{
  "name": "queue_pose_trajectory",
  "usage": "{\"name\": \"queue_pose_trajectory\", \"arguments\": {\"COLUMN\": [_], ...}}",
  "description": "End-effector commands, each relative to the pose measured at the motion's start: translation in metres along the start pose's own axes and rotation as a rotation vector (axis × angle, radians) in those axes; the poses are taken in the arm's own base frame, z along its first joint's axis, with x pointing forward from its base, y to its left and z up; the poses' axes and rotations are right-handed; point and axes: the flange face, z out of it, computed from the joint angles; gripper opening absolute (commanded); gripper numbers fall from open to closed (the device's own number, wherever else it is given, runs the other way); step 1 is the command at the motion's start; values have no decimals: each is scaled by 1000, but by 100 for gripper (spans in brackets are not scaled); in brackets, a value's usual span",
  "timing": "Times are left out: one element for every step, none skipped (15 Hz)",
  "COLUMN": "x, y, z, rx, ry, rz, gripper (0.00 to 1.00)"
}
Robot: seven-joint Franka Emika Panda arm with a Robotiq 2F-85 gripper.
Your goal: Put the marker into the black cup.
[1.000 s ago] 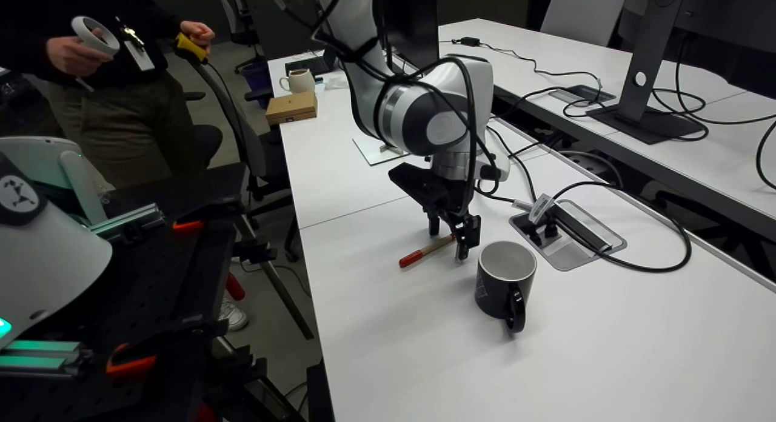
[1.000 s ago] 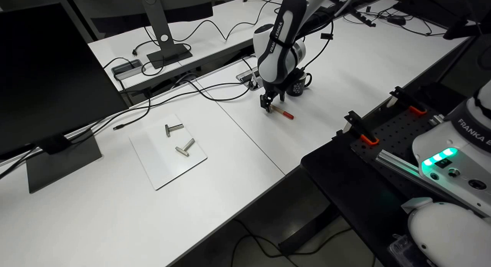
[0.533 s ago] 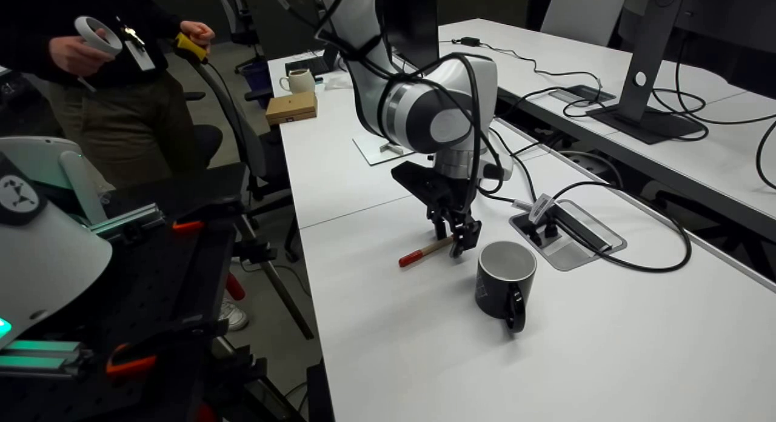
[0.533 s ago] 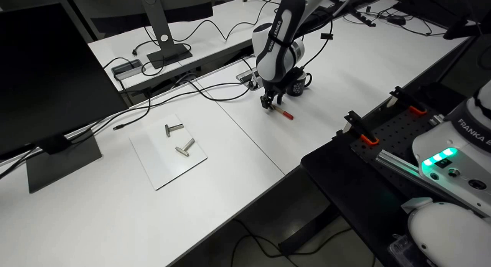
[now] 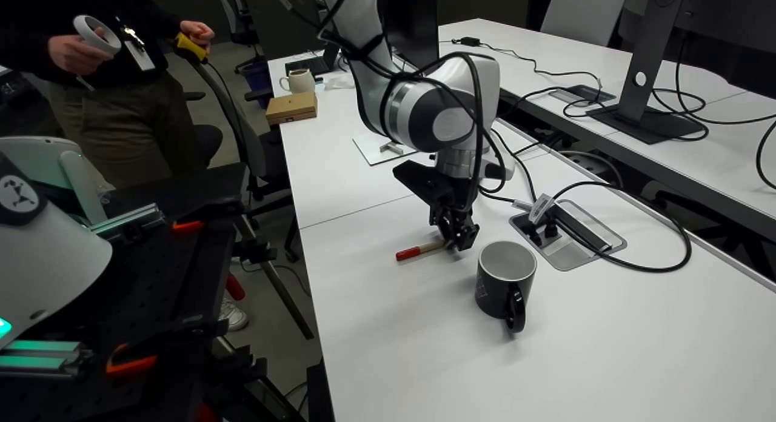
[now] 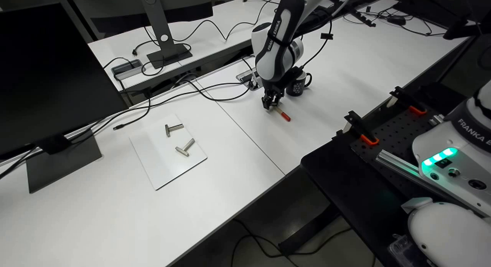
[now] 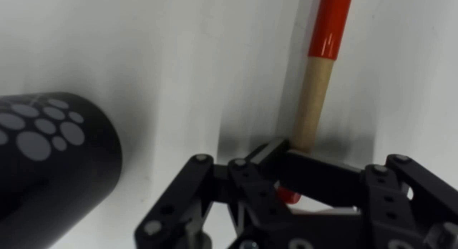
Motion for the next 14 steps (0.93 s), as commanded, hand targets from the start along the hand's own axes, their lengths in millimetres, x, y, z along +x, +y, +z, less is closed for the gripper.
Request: {"name": "queue_pose_trajectory", "arguments": {"x": [4, 4, 4, 4, 4, 3, 3, 3, 3, 2, 2, 2, 2, 2], "y": [-2, -2, -2, -2, -2, -2, -2, -2, -2, -2, -2, -3, -3, -3], "z": [7, 7, 6, 6, 5, 4, 3, 1, 0, -2, -4, -6, -8, -11], "rx": [-2, -3, -3, -5, -8, -11, -14, -18, -21, -27, -32, -39, -44, -52], "ry": [-13, -13, -13, -13, -14, -12, -10, -7, -5, -1, 1, 5, 8, 10], "rz": [22, 25, 26, 28, 31, 35, 40, 46, 51, 57, 61, 67, 71, 76], "gripper": [0, 0, 0, 0, 0, 0, 0, 0, 0, 0, 0, 0, 0, 0]}}
